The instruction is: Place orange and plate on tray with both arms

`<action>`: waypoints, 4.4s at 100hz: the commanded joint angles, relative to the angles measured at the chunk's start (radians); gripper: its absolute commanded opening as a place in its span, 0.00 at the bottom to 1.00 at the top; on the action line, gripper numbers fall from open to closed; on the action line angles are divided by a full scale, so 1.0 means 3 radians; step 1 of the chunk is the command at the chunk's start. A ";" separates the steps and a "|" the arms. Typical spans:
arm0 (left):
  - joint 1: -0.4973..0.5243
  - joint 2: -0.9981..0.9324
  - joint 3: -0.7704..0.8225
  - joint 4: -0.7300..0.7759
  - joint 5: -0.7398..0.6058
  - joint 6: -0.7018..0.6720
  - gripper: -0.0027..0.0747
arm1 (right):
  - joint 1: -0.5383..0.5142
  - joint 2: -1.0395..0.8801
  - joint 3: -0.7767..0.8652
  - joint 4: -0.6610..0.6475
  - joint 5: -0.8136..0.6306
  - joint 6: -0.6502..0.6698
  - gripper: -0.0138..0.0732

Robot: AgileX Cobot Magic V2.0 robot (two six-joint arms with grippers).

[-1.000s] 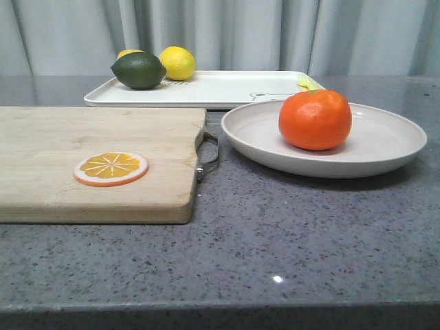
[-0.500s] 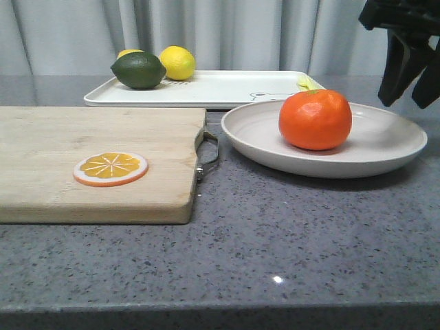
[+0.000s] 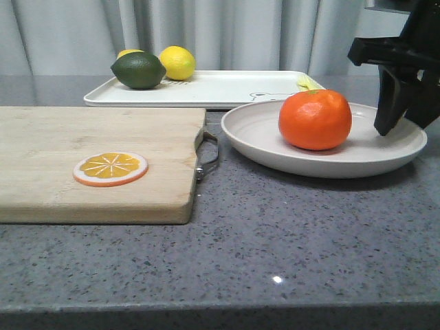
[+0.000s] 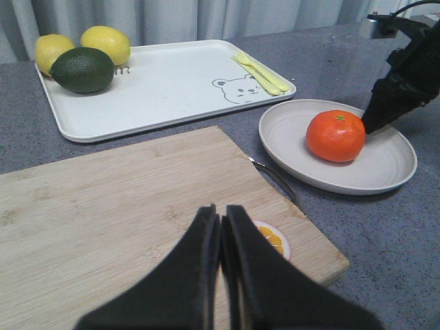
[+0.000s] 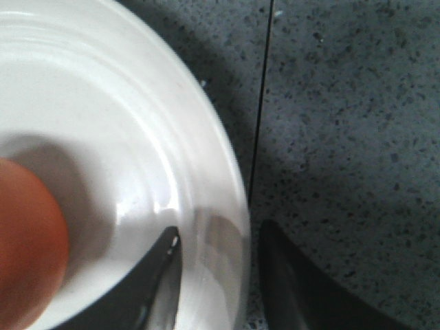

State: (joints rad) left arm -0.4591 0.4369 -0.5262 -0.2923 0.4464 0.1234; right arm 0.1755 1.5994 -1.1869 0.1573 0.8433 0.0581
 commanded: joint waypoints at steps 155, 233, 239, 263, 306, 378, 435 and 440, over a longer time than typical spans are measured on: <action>0.0017 0.0019 -0.0096 -0.0048 -0.0278 -0.0001 0.01 | -0.0126 0.1612 -0.3211 0.0744 0.0576 0.0084 0.08; 0.0017 0.0019 -0.0096 -0.0048 -0.0284 -0.0001 0.01 | -0.0126 0.2530 -0.4345 0.0745 0.0646 0.0251 0.16; 0.0017 0.0019 -0.0096 -0.0048 -0.0284 -0.0001 0.01 | -0.0126 0.2534 -0.4345 0.0748 0.0654 0.0251 0.25; 0.0017 0.0019 -0.0096 -0.0048 -0.0284 -0.0001 0.01 | -0.0126 0.2514 -0.4402 0.0772 0.0814 0.0251 0.39; 0.0017 0.0019 -0.0096 -0.0048 -0.0284 -0.0001 0.01 | -0.0126 0.2330 -0.4592 0.0637 0.1244 0.0248 0.37; 0.0017 0.0019 -0.0096 -0.0048 -0.0284 -0.0001 0.01 | 0.0055 0.1615 -0.4174 0.0250 0.1639 0.0160 0.08; 0.0017 0.0019 -0.0096 -0.0048 -0.0278 -0.0001 0.01 | 0.0429 0.0052 -0.2225 -0.0019 0.0694 0.0151 0.08; 0.0017 0.0019 -0.0096 -0.0054 -0.0278 -0.0001 0.01 | 0.0429 -0.0128 -0.1978 -0.0019 0.0537 0.0151 0.08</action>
State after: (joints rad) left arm -0.4591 0.4369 -0.5262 -0.2923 0.4401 0.1234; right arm 0.3072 1.6908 -1.8578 0.1553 1.1270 0.1159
